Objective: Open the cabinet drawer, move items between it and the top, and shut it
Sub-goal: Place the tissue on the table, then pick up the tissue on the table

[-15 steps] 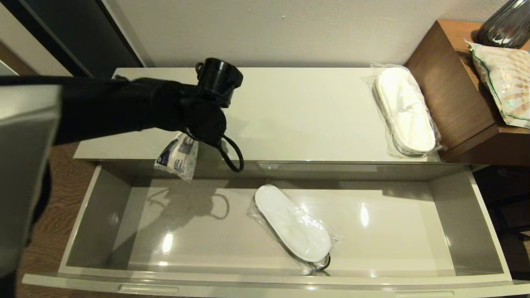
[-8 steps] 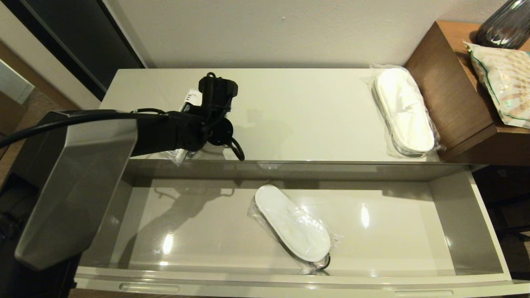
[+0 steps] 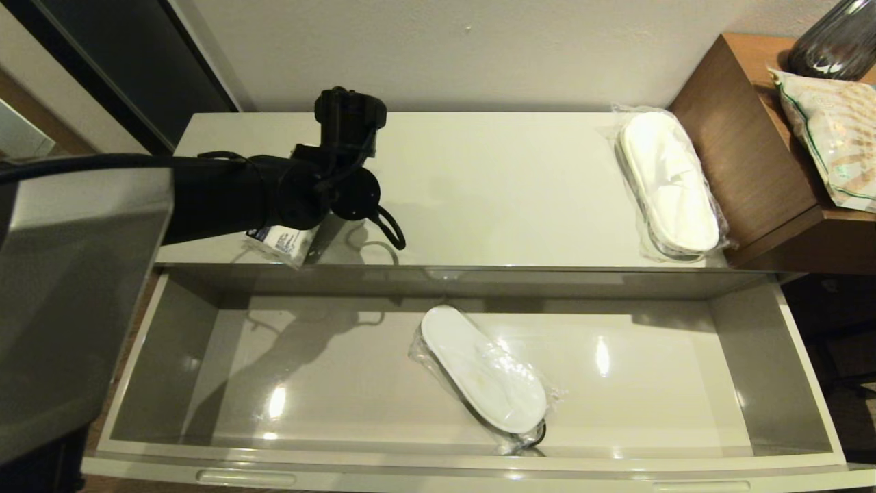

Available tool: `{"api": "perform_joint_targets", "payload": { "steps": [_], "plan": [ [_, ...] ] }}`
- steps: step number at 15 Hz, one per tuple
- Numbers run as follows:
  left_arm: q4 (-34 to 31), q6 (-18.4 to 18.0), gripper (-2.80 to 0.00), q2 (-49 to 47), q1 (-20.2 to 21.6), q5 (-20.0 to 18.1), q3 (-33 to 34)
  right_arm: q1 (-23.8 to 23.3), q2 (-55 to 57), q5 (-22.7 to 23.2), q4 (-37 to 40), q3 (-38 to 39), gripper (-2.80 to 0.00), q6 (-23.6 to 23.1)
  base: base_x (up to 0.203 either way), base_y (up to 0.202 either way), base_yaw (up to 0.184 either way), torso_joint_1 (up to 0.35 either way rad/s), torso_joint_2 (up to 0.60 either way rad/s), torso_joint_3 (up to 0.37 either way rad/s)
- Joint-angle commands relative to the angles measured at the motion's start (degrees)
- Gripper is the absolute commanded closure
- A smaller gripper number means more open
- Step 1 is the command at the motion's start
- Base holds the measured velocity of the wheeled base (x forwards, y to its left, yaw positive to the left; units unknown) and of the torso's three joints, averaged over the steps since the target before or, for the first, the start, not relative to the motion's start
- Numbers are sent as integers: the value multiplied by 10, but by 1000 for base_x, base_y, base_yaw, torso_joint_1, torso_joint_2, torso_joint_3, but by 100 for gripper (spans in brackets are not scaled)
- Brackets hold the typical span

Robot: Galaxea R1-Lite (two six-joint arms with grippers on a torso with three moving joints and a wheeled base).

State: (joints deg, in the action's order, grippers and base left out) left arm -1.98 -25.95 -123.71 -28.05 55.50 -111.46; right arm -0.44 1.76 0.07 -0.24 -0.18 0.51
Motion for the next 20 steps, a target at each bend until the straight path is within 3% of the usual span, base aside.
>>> {"api": "perform_joint_targets", "payload": {
  "steps": [1,7,11,12,13,15,17,19,20],
  "plan": [
    [-26,-1,-280,47,-19,8,4,0,1,0,0,0,0,0,0,0,0,0,0,0],
    [-116,8,-280,178,-60,9,99,0,0,0,0,0,0,0,0,0,0,0,0,0],
    [-276,71,-280,319,-63,9,197,0,0,0,0,0,0,0,0,0,0,0,0,0],
    [-344,94,0,359,-62,7,214,0,1,0,0,0,0,0,0,0,0,0,0,0],
    [-425,126,0,392,-62,5,225,0,0,0,0,0,0,0,0,0,0,0,0,0],
    [-595,230,0,431,-61,-21,231,0,0,0,0,0,0,0,0,0,0,0,0,0],
    [-732,358,0,441,-61,-101,207,0,1,0,0,0,0,0,0,0,0,0,0,0],
    [-804,465,0,417,-61,-179,176,0,0,0,0,0,0,0,0,0,0,0,0,0],
    [-812,492,0,399,-63,-206,173,0,0,0,0,0,0,0,0,0,0,0,0,0]
  ]
}}
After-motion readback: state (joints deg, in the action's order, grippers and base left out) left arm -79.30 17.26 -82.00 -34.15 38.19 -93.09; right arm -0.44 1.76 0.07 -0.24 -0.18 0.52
